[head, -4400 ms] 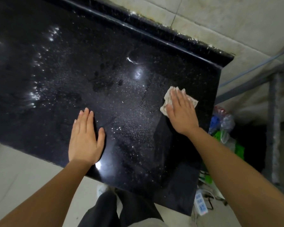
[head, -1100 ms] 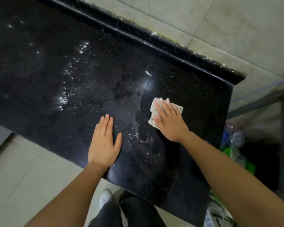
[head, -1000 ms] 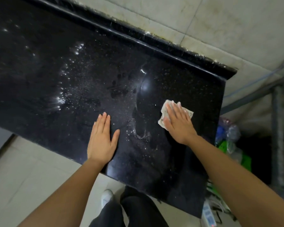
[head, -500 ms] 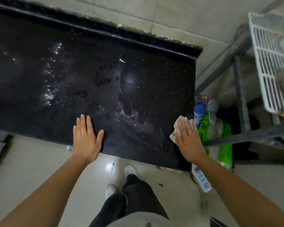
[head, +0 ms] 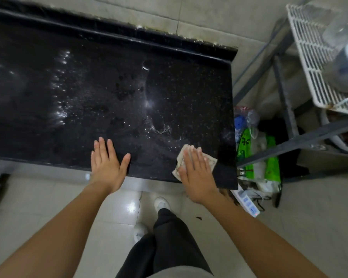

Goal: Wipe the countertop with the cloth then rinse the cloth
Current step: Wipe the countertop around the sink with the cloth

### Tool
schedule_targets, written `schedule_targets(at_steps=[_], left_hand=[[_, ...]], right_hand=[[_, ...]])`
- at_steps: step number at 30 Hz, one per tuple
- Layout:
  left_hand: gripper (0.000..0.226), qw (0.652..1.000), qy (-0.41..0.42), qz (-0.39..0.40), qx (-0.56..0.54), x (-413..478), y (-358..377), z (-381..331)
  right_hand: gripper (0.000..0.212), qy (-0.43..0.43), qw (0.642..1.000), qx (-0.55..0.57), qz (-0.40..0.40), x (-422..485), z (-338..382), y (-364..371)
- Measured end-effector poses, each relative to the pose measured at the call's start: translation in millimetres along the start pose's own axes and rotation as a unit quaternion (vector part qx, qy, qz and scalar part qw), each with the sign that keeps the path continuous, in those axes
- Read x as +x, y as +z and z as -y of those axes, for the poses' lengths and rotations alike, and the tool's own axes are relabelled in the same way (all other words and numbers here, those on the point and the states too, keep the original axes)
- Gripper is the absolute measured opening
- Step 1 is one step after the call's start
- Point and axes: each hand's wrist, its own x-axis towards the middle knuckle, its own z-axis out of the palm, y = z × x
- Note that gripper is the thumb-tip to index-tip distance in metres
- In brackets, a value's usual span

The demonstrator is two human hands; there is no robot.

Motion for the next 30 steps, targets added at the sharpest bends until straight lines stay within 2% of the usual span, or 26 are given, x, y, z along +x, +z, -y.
schedule_targets(at_steps=[4,8,12,14,19,21,24,26,30], left_hand=[[0.078,1.0,0.002,0.006,-0.013,0,-1,0],[0.077,1.0,-0.006,0.005,-0.003,1,-1,-1],[0.078,1.0,-0.006,0.007,0.007,0,-2,-1],[0.079,1.0,-0.005,0.004,0.012,0,-2,-1],[0.08,1.0,-0.01,0.014,0.008,-1,-4,-2],[0.081,1.0,-0.011,0.011,0.008,-1,-4,-3],[0.081,1.0,-0.014,0.004,0.004,-1,-4,-5],[0.081,1.0,-0.014,0.001,0.005,-1,-4,-6],[0.081,1.0,-0.013,-0.01,0.004,-2,-3,-7]], right_hand=[[0.061,-0.028,1.0,0.014,0.004,17,47,-2],[0.063,-0.121,0.992,-0.018,0.027,24,69,3],[0.062,-0.182,0.981,-0.054,0.042,22,36,-9],[0.065,-0.144,0.988,-0.042,0.039,18,14,-13],[0.07,0.015,1.0,-0.021,-0.005,13,-53,-26],[0.074,0.091,0.995,0.017,-0.035,17,-73,-31],[0.063,0.191,0.979,0.055,-0.053,30,-71,-32],[0.06,0.201,0.976,0.061,-0.049,38,-55,-30],[0.059,0.097,0.994,0.04,-0.04,55,-14,-29]])
